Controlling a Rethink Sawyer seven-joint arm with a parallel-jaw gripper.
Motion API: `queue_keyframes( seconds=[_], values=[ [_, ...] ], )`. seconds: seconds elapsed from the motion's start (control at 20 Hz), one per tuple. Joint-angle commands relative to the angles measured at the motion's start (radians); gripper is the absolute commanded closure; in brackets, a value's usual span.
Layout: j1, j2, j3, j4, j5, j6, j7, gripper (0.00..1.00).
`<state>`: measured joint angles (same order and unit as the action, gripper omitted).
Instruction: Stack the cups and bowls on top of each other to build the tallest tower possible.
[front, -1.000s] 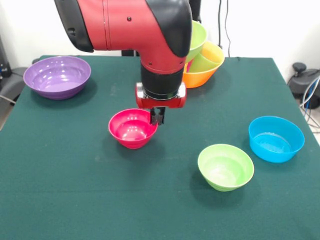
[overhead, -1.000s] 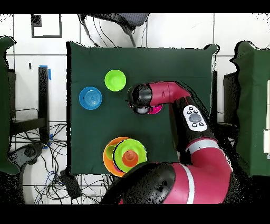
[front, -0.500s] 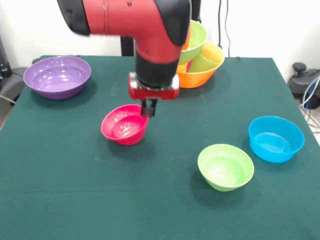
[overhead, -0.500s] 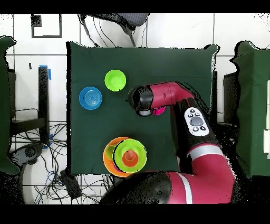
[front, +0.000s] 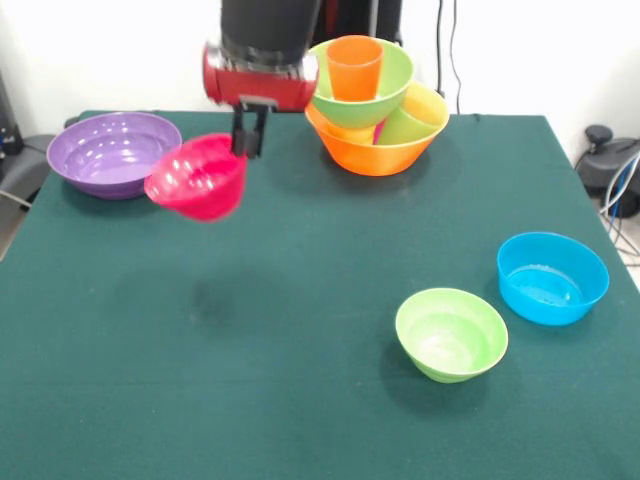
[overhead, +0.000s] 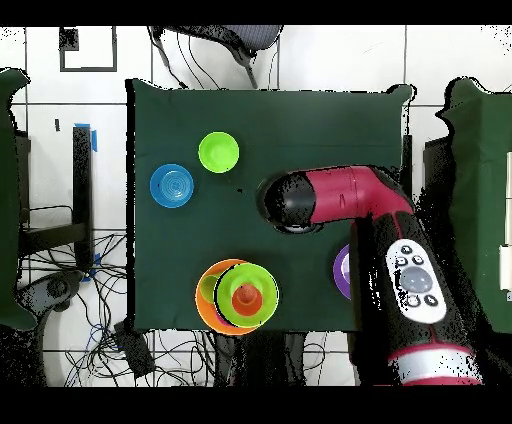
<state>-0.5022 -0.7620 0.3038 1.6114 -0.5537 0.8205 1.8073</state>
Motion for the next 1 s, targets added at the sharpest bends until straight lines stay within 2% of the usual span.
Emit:
queue_keyframes(
  seconds=[0.05, 0.25, 0.55, 1.0],
  values=[
    [0.013, -0.146, 0.039, 0.126, -0.062, -0.053, -0.148, 1.00],
    [0.019, -0.171, 0.040, 0.138, -0.071, -0.052, -0.145, 1.00],
    [0.016, -0.216, 0.051, 0.159, -0.050, -0.036, -0.145, 1.00],
    [0.048, -0.283, 0.035, 0.188, -0.050, 0.007, -0.121, 1.00]
  ],
)
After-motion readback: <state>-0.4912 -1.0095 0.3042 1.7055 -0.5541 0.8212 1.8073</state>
